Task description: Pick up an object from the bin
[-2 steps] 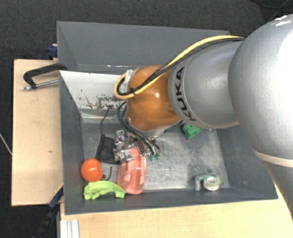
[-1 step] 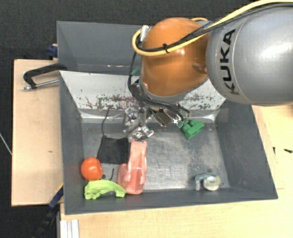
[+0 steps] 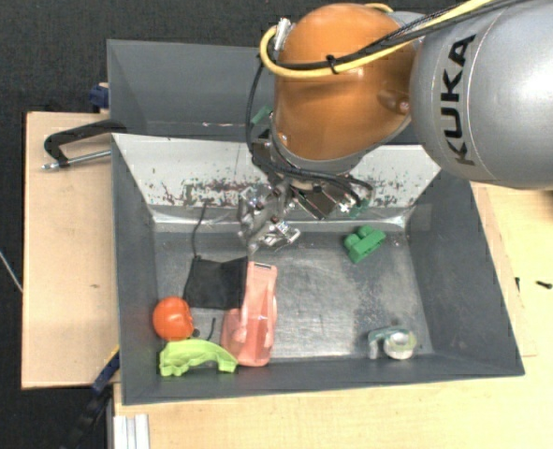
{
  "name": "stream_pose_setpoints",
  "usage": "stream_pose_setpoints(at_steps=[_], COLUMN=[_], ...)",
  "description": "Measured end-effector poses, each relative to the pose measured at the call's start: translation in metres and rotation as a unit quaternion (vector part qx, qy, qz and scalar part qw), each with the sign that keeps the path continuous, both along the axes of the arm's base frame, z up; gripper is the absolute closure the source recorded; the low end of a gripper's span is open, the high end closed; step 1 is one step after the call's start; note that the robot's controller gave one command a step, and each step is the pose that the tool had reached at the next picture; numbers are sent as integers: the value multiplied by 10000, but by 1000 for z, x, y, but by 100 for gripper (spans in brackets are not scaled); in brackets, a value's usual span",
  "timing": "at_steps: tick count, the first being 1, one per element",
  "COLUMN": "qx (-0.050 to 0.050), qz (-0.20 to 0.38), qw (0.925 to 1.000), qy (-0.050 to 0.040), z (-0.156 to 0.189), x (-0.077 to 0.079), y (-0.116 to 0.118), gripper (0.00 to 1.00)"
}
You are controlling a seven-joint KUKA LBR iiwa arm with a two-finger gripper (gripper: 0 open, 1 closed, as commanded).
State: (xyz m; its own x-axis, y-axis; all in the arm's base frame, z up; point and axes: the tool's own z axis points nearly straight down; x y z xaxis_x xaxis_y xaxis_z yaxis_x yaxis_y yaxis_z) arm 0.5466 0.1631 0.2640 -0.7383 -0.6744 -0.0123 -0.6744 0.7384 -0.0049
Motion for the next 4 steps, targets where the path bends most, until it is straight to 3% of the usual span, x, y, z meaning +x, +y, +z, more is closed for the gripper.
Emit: stream_pose_setpoints(at_steps=[1,2,3,4], qx=[-5,-5,-13,4], qz=[-379,-430,428,1325], qw=[9993,9991,9991,9912], qy=[35,38,58,-4], z=[-102,-116,-129,-165], x=[-3,-4,-16,7], y=[-6,-7,2,1], gripper=[0,0,0,0])
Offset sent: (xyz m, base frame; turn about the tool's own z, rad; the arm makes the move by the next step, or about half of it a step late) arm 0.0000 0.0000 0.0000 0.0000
